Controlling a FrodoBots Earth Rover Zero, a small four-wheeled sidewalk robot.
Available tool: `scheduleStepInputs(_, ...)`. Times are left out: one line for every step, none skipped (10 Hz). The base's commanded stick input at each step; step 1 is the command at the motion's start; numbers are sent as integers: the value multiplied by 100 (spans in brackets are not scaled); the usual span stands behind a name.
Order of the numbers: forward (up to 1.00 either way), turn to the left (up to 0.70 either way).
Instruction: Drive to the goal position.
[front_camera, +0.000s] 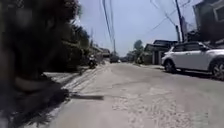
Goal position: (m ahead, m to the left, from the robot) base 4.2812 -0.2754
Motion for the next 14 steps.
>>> scheduleStepInputs(100,0)
scheduleStepInputs(100,0)
scheduleStepInputs(100,0)
scheduleStepInputs(100,0)
scheduleStepInputs(100,0)
scheduleStepInputs(100,0)
scheduleStepInputs(100,0)
scheduleStepInputs(100,0)
scheduleStepInputs(100,0)
scheduleStepInputs(100,0)
scheduleStepInputs(100,0)
scheduleStepInputs(100,0)
scheduleStepInputs(100,0)
scheduleStepInputs(100,0)
